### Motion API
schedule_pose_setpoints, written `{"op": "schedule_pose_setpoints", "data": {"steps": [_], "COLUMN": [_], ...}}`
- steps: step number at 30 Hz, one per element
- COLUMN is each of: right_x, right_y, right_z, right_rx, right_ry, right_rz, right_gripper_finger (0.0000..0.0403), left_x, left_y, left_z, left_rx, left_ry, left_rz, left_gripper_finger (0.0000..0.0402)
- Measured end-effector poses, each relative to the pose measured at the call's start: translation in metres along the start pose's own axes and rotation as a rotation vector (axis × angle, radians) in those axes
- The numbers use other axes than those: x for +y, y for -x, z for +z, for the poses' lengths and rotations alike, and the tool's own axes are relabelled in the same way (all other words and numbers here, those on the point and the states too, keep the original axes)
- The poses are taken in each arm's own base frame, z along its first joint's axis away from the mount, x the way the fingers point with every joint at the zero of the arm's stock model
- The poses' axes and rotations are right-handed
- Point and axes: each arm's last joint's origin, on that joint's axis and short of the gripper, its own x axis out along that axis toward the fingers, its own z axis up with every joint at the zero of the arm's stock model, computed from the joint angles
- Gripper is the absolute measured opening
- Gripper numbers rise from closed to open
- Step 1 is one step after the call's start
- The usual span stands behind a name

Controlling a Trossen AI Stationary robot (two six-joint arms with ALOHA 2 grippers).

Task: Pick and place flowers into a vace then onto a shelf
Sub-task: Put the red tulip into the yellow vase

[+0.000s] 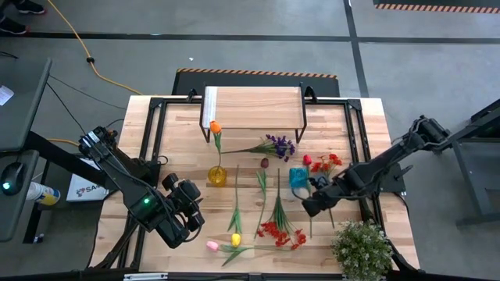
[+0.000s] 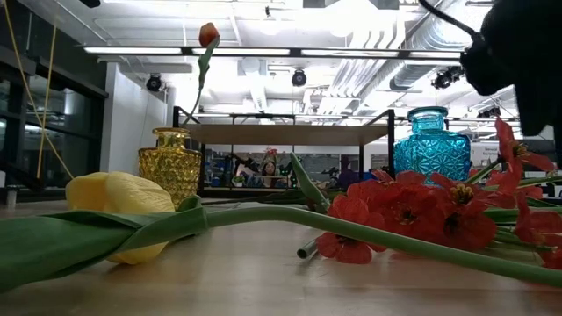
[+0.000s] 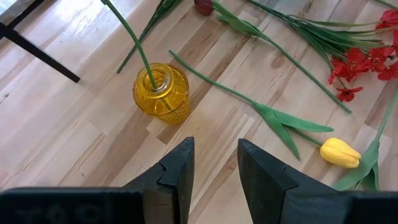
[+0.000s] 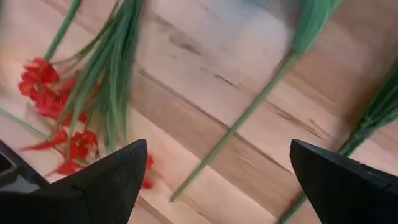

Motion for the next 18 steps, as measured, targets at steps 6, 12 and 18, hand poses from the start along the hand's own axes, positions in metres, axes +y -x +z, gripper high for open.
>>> {"op": "schedule_pose_setpoints", "data": {"steps": [6,12,18], "right_x": [0.002,0.000,-0.002], "right_y": [0.000,-0.001,-0.001], "right_z": [0.010,0.017,0.019], "right_rx": [-0.020,-0.031,-0.040], "right_ry": [-0.001,0.000,0.008], "right_rz": [0.023,0.008,-0.012], "right_gripper_finger": [0.0382,0.0382,0.0382], "left_x": [0.000,0.000,0.000], "left_y": [0.000,0.000,0.000], "left_z": [0.000,0.001,0.001], "left_rx": [-0.010,-0.025,-0.026], "left_ry": [0.001,0.002,0.002], "left_rz": [0.002,0.004,0.004], "left_gripper_finger": [0.0156,0.0156,0.0156]}}
